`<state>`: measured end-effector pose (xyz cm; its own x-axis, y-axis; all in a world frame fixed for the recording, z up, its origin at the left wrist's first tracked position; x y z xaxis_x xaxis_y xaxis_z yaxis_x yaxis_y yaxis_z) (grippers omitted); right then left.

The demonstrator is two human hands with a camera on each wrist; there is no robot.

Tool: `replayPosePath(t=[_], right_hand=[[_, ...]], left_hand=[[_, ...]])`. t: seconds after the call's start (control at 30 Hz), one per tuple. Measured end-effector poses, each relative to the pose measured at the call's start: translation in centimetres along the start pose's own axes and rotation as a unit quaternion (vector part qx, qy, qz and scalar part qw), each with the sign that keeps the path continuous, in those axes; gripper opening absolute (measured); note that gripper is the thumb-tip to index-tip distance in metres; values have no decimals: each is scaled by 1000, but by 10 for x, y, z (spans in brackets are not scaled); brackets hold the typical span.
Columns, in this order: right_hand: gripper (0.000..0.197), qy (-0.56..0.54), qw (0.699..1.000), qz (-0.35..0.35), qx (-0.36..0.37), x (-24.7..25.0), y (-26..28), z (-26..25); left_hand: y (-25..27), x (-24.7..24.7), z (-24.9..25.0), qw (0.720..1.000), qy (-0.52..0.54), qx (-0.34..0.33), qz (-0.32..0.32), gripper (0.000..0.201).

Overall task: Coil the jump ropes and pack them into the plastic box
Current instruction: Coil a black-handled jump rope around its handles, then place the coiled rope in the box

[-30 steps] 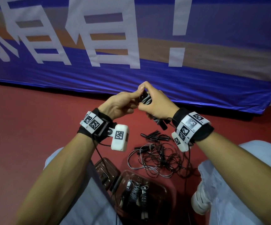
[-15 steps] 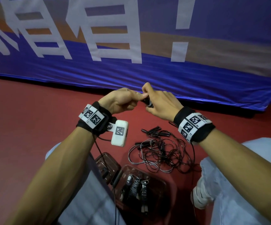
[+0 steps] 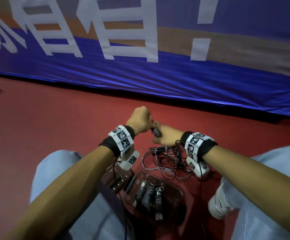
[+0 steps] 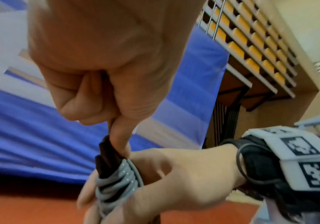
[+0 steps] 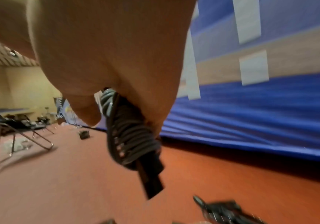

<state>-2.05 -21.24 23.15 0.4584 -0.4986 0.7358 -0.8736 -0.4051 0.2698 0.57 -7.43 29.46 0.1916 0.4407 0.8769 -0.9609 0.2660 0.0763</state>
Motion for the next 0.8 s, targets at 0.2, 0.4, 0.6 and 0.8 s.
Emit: replayPosePath(t=[0.2, 0.4, 0.6, 0.8], right_hand=[[56, -37, 985, -152, -70, -102, 1, 41], [69, -74, 983, -128, -106, -202, 21, 59], [41, -80, 958, -195, -197, -263, 23, 89], [75, -120, 958, -173, -193, -325, 8, 123]], left_hand=[[15, -94, -65, 960, 37, 96, -259, 32], [44, -159, -104, 939, 4, 56, -340, 12], [62, -237, -132, 955, -42, 2, -294, 22], [71, -279, -141, 961, -48, 48, -269, 21]])
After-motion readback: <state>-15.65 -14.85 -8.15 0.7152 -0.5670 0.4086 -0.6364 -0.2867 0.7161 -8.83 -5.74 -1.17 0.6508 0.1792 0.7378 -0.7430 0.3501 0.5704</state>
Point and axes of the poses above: each hand's wrist, its own y-axis away from the middle knuckle, its own x-axis out of the back of the hand, z = x × y, the point moved 2 cm from there along -y, towards the middle knuckle, and after that the axes turned 3 degrees about -x, right-handed, at the moved point
